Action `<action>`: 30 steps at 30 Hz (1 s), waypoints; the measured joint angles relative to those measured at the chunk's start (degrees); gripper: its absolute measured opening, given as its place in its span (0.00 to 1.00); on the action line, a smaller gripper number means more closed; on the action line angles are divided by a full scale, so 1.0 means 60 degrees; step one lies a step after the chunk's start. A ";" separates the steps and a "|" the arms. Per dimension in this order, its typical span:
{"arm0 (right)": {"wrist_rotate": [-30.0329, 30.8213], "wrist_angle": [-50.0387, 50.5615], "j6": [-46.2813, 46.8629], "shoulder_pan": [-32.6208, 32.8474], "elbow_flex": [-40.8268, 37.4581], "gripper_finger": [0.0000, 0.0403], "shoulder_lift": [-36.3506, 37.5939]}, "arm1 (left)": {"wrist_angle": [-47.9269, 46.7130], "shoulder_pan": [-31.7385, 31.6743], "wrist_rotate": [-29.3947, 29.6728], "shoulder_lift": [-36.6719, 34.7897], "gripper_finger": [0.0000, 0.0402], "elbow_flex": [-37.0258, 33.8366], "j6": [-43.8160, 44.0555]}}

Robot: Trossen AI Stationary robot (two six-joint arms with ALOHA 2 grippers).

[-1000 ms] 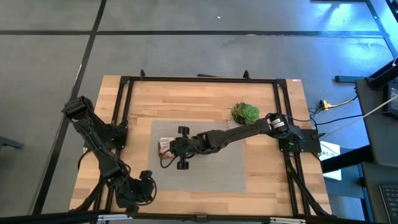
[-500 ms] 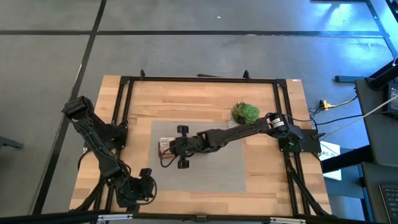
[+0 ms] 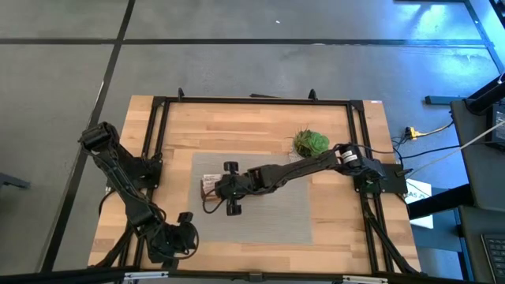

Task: Pick & Place Tea
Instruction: Put the white tea bag into the left section of the wooden organizer

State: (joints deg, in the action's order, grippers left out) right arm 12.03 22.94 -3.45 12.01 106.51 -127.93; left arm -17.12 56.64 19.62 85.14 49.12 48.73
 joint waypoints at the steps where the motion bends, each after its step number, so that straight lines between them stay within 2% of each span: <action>1: -0.0013 -0.0012 -0.0014 0.0002 0.0002 0.00 -0.0047 | -0.0001 0.0000 0.0011 0.0000 0.02 0.0000 0.0000; 8: 0.0041 -0.0354 -0.0457 0.0000 -0.0005 0.02 -0.0045 | -0.0104 0.0000 0.0042 0.0000 0.02 0.0000 0.0000; 16: 0.0061 -0.0347 -0.0690 -0.0043 -0.0005 0.20 -0.0045 | -0.0183 -0.0003 0.0068 0.0004 0.02 0.0000 0.0000; 23: 0.1789 0.0109 -0.0709 0.0053 0.0536 0.36 0.0025 | -0.0183 -0.0350 0.0529 0.0004 0.02 0.0000 -0.0102; 27: 0.1779 0.0660 -0.0558 0.0592 0.0618 0.39 0.0696 | -0.0131 -0.0642 0.0979 0.0004 0.03 0.0000 -0.0535; 30: 0.1727 0.1574 0.0182 0.1129 0.0121 0.39 0.1463 | -0.0117 -0.0816 0.0994 0.0004 0.02 0.0000 -0.0806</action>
State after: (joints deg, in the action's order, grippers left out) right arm 22.38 32.38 -2.36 18.79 107.23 -119.16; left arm -17.82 51.74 25.58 85.17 49.12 43.90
